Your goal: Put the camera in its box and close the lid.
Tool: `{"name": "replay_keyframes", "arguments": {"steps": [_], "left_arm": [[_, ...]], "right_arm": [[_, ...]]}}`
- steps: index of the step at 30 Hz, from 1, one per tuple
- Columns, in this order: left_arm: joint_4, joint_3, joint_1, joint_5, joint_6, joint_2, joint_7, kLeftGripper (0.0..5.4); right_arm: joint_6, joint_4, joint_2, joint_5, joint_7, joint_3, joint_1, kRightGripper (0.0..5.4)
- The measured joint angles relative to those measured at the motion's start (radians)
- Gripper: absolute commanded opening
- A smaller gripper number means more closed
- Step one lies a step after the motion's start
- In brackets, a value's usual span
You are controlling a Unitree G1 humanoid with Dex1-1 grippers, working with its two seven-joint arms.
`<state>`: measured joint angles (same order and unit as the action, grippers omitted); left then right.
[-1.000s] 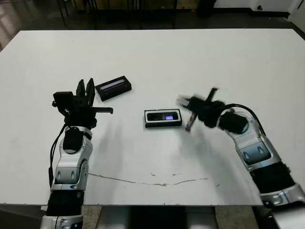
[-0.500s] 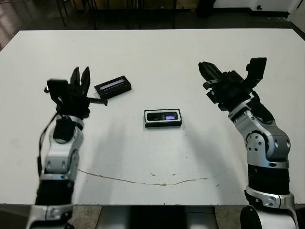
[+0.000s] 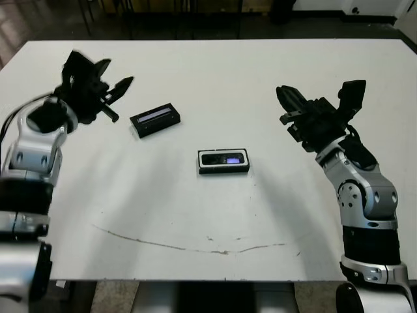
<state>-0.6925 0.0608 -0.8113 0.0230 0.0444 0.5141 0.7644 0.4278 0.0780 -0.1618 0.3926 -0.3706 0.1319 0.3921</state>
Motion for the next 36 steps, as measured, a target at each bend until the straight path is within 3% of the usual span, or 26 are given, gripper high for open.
{"name": "replay_keyframes", "arguments": {"steps": [6,11,28,36], "left_arm": [[-0.355,0.009,-0.151,-0.001,0.048,-0.057,0.163,4.26],[-0.498,0.002,-0.192,-0.005,0.031,-0.11,0.217,5.39],[-0.588,-0.027,-0.159,-0.062,0.023,-0.177,0.066,5.39],[-0.593,-0.02,-0.155,-0.102,0.026,-0.178,-0.012,5.39]], "right_arm": [[0.0,0.014,-0.035,-0.003,-0.002,0.008,-0.033,0.0],[0.001,0.017,-0.045,-0.002,-0.002,0.009,-0.041,0.0],[0.002,-0.014,-0.065,0.019,-0.029,0.013,-0.068,0.0],[-0.031,-0.032,-0.077,0.024,-0.081,0.022,-0.079,0.0]]}}
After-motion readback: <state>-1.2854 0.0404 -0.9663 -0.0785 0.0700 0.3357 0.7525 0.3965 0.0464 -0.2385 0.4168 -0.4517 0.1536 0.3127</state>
